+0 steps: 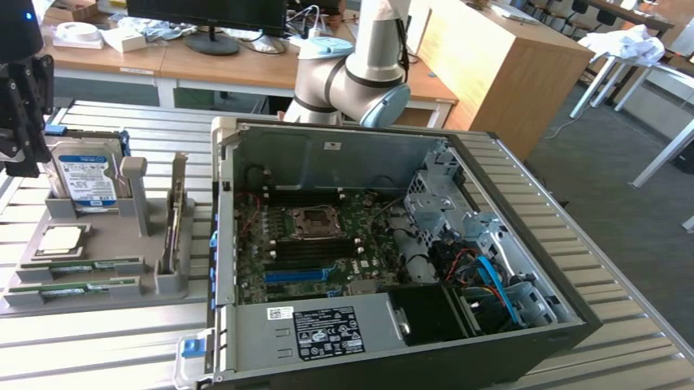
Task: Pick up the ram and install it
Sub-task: 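Pick up the ram and move it above insertion slot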
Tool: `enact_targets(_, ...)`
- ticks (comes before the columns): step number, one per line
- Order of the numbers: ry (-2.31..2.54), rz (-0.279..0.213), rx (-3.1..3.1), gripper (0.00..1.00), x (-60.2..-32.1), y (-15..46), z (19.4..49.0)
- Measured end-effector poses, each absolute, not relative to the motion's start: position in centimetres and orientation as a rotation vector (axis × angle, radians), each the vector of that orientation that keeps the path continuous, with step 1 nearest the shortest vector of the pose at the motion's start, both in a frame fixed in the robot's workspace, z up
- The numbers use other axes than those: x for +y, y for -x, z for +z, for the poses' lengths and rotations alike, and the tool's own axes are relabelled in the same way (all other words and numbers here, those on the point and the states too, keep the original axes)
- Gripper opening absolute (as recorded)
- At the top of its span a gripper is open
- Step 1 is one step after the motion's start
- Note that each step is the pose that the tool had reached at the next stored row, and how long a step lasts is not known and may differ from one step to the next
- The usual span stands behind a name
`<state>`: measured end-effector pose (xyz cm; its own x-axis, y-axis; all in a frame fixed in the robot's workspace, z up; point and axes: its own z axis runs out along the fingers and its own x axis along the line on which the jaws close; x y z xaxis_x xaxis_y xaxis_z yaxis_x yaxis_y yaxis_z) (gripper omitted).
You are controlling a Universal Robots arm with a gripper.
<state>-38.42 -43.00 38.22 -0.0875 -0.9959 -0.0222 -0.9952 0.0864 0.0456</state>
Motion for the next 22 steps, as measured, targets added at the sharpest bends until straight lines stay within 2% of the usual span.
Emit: enact_targets(22,-2.112,-0.076,-2.305,0.30,-43.0,38.4,35.6)
